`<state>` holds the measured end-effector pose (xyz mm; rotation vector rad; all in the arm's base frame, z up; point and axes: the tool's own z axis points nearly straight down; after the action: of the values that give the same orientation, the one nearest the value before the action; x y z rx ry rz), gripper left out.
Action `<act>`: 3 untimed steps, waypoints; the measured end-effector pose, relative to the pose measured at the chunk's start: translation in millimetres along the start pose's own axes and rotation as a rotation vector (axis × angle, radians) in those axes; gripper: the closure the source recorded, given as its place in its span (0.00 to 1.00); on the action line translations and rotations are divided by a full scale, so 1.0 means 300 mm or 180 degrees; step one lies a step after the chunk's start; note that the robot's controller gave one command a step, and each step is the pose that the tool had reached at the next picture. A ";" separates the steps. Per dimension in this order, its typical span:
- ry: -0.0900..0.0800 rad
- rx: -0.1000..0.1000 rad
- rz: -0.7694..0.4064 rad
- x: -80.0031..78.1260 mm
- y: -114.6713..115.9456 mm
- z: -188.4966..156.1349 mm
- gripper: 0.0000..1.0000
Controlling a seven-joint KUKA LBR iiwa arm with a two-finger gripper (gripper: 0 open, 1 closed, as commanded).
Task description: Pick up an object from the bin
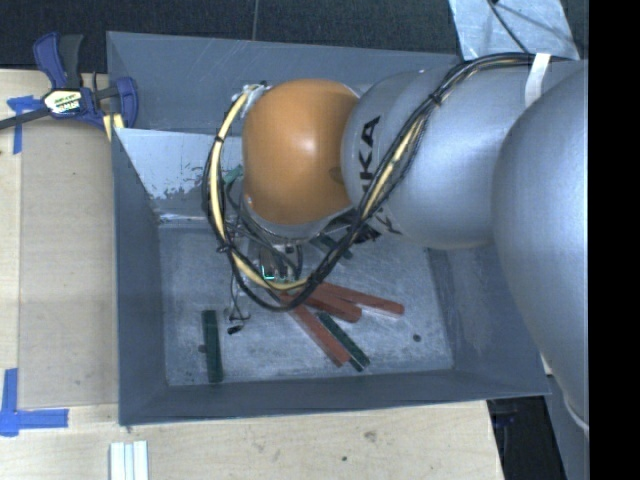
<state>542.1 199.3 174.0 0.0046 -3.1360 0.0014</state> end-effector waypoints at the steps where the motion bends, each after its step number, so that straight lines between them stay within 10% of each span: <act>1: -0.0003 0.0002 -0.0892 0.133 -0.037 0.330 0.00; 3: -0.0016 0.0006 -0.3478 0.081 0.053 0.348 0.00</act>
Offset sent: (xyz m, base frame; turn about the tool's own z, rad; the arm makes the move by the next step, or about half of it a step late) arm -0.0391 -0.0107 -0.0962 -0.2797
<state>517.2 214.9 69.7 1.6358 -2.6816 -0.0005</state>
